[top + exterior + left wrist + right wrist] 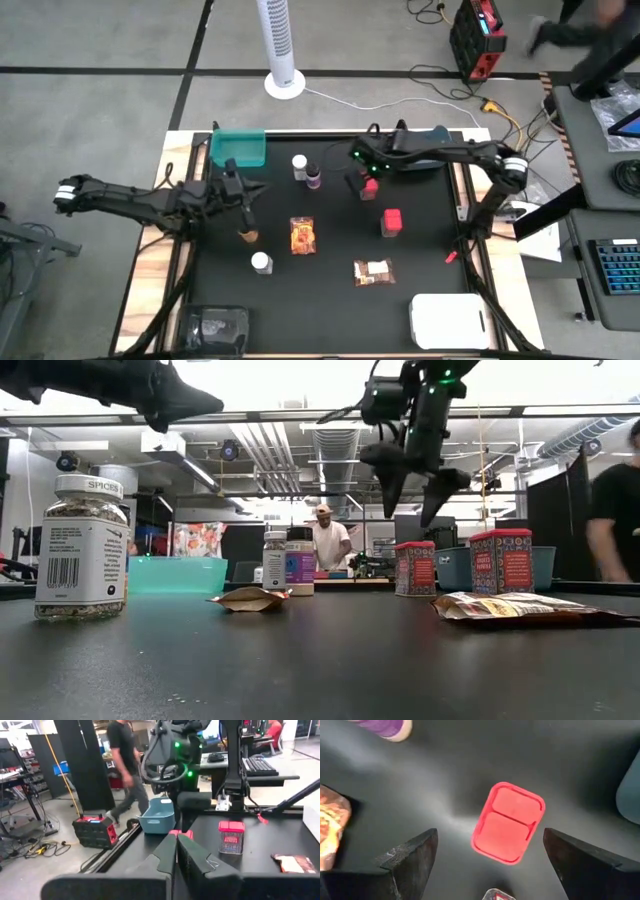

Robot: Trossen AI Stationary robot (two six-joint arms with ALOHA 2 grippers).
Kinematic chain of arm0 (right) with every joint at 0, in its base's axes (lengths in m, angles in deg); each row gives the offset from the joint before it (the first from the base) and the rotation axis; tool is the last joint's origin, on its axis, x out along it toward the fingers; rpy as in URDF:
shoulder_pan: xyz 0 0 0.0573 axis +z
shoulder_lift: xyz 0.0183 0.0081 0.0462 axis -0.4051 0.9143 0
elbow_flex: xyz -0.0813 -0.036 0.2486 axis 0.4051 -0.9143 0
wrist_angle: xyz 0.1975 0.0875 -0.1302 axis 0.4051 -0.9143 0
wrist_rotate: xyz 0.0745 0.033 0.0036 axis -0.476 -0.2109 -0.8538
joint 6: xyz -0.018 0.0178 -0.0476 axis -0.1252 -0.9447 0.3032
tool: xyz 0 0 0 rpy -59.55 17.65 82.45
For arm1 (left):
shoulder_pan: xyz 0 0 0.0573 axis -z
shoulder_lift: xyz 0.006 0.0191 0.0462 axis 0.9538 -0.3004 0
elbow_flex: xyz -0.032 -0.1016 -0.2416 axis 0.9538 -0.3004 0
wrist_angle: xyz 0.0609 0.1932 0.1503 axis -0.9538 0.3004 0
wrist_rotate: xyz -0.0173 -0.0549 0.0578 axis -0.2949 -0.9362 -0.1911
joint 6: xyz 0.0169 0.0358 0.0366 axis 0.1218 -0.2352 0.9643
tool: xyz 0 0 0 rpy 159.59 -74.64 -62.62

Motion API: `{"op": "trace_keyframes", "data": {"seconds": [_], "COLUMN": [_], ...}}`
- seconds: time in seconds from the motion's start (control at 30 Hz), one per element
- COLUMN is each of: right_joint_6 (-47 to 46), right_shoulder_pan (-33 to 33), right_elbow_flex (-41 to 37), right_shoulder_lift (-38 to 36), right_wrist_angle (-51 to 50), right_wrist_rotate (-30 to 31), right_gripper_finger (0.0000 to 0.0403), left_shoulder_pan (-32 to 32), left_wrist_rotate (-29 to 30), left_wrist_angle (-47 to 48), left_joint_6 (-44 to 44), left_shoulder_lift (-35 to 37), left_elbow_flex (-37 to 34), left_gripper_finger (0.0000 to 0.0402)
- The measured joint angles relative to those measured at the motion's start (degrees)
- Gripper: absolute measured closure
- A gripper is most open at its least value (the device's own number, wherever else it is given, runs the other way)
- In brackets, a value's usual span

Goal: Sort spices by type
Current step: Put the top red seasoning can into the dark blue bin

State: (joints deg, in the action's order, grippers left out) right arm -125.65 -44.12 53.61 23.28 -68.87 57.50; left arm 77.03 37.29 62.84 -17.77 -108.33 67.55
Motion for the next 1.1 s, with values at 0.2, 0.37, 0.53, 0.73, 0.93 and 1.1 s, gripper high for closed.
{"op": "trace_keyframes", "data": {"seconds": [0.2, 0.37, 0.53, 0.73, 0.93, 1.1], "right_joint_6": [-1.46, -2.47, -2.58, -2.24, -1.67, -2.53], "right_shoulder_pan": [-0.38, -0.46, -0.47, -0.44, -0.44, -0.44], "right_elbow_flex": [0.02, 0.02, -0.04, -0.04, -0.09, -0.09], "right_shoulder_lift": [1.93, 2.97, 5.32, 8.72, 10.84, 11.11], "right_wrist_angle": [-0.56, -2.17, -2.61, -2.54, -2.28, -2.15], "right_wrist_rotate": [0.40, 3.53, 4.17, 4.26, 4.28, 3.98], "right_gripper_finger": [0.0048, 0.0048, 0.0048, 0.0049, 0.0069, 0.0132], "left_shoulder_pan": [0.00, 0.00, 0.00, 0.00, 0.00, 0.00], "left_wrist_rotate": [-0.01, -0.02, -0.02, -0.04, -0.04, -0.06], "left_wrist_angle": [0.22, 0.10, -0.03, -0.05, -0.05, -0.04], "left_joint_6": [-0.86, -0.96, -0.69, -0.34, -0.30, -0.30], "left_shoulder_lift": [-0.03, 0.14, 0.22, 0.24, 0.22, 0.08], "left_elbow_flex": [-1.56, -1.56, -1.56, -1.56, -1.56, -1.56], "left_gripper_finger": [0.0402, 0.0402, 0.0402, 0.0402, 0.0402, 0.0402]}}
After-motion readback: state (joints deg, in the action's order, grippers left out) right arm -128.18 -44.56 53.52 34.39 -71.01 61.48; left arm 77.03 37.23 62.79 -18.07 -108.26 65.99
